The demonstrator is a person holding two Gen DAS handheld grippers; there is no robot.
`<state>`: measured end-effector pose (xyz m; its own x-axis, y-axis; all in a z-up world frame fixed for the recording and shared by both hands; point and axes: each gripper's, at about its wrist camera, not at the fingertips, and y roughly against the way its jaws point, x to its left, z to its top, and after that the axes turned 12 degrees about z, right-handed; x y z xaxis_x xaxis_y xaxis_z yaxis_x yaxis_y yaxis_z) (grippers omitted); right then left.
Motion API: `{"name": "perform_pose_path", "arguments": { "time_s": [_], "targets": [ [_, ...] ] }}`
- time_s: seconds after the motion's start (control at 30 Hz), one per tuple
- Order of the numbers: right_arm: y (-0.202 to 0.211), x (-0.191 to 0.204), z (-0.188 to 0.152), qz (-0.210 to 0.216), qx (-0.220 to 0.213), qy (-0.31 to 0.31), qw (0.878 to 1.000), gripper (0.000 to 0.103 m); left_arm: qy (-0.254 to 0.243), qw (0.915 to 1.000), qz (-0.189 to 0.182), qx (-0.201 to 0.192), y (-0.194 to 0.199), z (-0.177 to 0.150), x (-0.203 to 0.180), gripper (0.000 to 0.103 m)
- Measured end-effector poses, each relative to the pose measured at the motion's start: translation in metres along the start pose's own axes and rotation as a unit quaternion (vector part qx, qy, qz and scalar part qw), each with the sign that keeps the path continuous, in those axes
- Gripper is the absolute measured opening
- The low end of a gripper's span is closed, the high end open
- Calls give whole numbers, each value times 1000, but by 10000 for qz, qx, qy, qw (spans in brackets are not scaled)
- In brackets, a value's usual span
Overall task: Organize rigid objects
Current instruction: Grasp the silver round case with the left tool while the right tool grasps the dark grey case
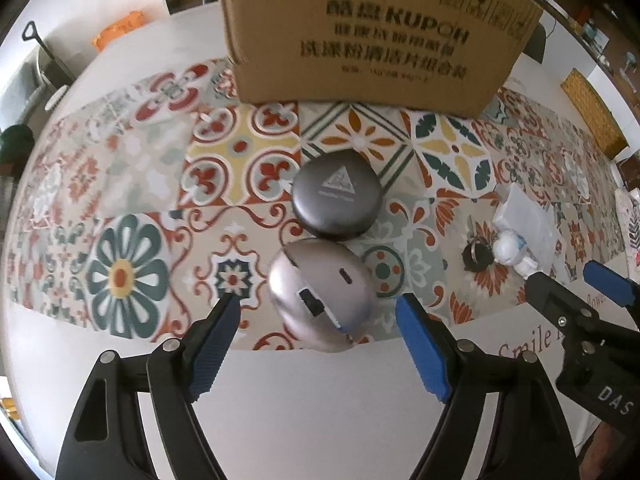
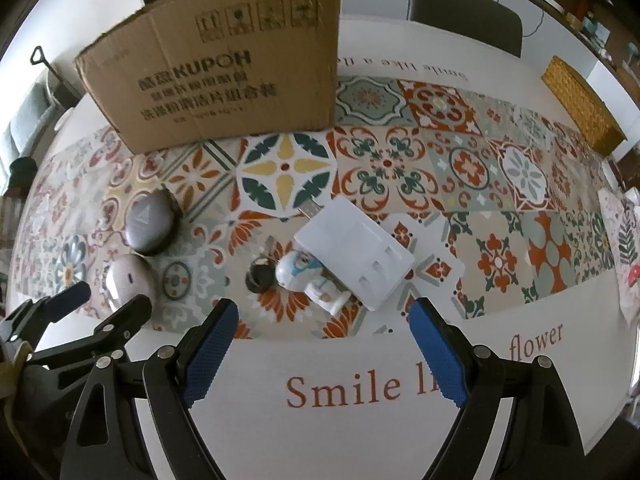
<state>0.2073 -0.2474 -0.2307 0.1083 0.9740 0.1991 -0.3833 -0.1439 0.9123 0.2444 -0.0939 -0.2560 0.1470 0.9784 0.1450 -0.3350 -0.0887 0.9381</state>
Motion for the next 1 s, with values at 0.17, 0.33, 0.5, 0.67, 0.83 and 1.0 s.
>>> {"name": "perform_pose_path", "arguments": {
  "time_s": [0.17, 0.33, 0.5, 0.67, 0.83, 1.0],
  "targets": [
    [-6, -6, 0, -59, 107, -73, 9999, 87, -49, 9999, 8, 112, -15, 4, -8, 72],
    [-10, -7, 1, -90, 164, -61, 9998, 87, -98, 9999, 89, 5, -16, 8, -12, 60],
    [-10, -7, 0, -100, 159, -42, 9998, 87, -120, 9999, 48, -59, -14, 7, -13, 58],
    [-9, -4, -2, -76, 147, 6, 9999, 87, -84, 9999, -36, -103, -3, 0, -8, 58],
    [-1, 4, -1, 12, 64, 76, 10000, 87, 20, 9995, -36, -319, 17, -2, 7, 58],
    [9, 24, 4, 192, -104, 319, 9993, 87, 124, 9989, -50, -450, 29, 1, 24, 58]
  ]
}}
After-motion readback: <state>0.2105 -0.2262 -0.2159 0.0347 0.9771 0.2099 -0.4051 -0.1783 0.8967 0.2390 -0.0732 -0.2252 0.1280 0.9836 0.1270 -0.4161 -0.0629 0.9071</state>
